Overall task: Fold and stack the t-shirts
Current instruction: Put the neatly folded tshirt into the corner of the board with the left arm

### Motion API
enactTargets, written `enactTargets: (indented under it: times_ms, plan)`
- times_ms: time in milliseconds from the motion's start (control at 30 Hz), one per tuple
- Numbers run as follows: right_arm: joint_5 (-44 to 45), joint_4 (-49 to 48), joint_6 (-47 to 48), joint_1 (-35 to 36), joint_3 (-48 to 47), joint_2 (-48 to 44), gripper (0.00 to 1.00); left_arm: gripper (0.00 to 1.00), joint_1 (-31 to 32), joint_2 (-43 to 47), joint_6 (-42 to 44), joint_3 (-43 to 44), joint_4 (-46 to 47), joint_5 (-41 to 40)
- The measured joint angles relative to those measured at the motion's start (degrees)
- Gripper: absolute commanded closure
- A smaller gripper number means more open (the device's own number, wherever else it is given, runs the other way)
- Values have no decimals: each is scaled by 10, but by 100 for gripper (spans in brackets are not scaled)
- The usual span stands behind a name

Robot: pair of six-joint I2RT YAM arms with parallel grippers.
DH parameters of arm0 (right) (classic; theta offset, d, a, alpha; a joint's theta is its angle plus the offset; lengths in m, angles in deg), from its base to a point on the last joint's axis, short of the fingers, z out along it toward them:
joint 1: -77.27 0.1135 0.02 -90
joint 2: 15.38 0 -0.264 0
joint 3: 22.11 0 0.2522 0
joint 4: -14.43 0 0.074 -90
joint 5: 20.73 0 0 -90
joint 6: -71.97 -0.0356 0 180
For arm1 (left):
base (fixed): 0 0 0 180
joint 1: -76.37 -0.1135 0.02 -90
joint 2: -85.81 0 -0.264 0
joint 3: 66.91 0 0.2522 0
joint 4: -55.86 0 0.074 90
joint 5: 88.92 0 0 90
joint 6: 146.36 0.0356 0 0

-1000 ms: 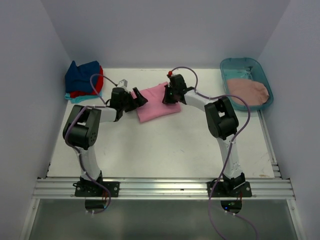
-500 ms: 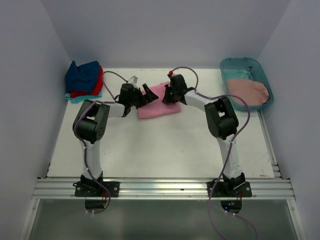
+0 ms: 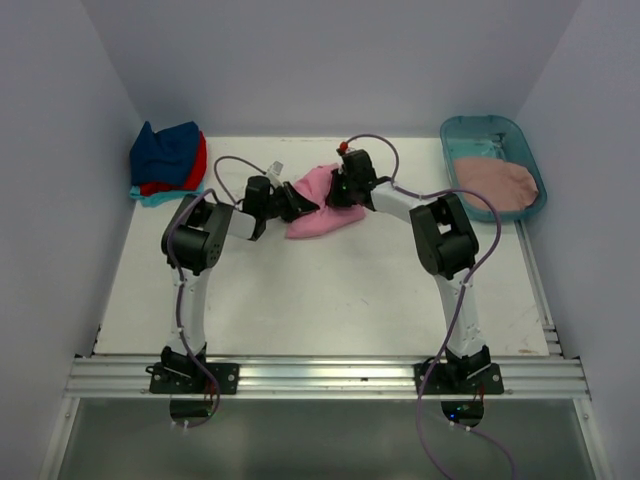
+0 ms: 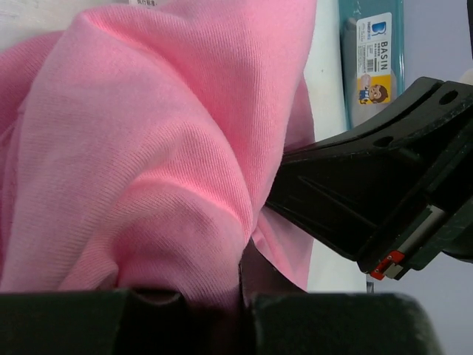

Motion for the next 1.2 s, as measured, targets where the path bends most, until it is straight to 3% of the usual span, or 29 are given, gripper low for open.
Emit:
enactTargets:
  times_ms: [100,133,233,333,500,633,1000,1200]
  plan:
    - [-8,-16,2,-2,21,-11,100,100,0,8,-2,-14,10,0]
    - [-12,-17,4,-2,31,-18,95,100,0,17,-3,-25,10,0]
    - [-22,-9,13,-1,71,-53,52,100,-1,59,-3,-63,1,0]
    - [-22,13,30,4,115,-117,44,100,-5,125,2,-95,-30,-2]
    - [-4,52,49,4,183,-285,42,100,-46,273,30,-102,-87,-38]
    - [6,53,54,2,231,-412,42,100,-105,334,47,-66,-110,-58]
    - [5,103,44,2,437,-588,42,100,-304,309,22,13,-125,-78]
    - [-8,120,25,3,494,-636,42,100,-339,228,20,147,-72,-131]
